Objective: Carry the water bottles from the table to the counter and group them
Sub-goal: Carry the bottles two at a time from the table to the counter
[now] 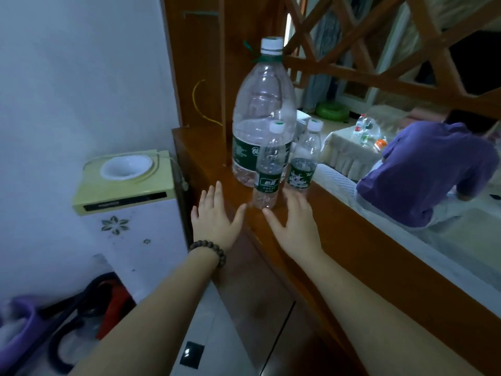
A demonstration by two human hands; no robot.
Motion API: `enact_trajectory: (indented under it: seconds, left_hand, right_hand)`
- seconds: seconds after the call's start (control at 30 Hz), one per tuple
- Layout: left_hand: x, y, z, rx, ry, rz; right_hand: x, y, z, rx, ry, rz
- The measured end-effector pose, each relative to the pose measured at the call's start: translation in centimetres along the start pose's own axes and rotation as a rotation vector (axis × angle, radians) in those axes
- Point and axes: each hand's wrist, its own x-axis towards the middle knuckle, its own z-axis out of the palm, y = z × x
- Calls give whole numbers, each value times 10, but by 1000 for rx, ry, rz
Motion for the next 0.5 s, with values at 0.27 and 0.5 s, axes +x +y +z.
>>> enact_trajectory:
  seconds: [0.27,0.5]
  left_hand:
    - [-94,-105,-59,200,58,-327]
    - [-204,-202,-146,371,238,-697]
  right_hand:
    - [-54,-92,87,103,-350,-249]
    - [-130,-207,167,148,-622,-530]
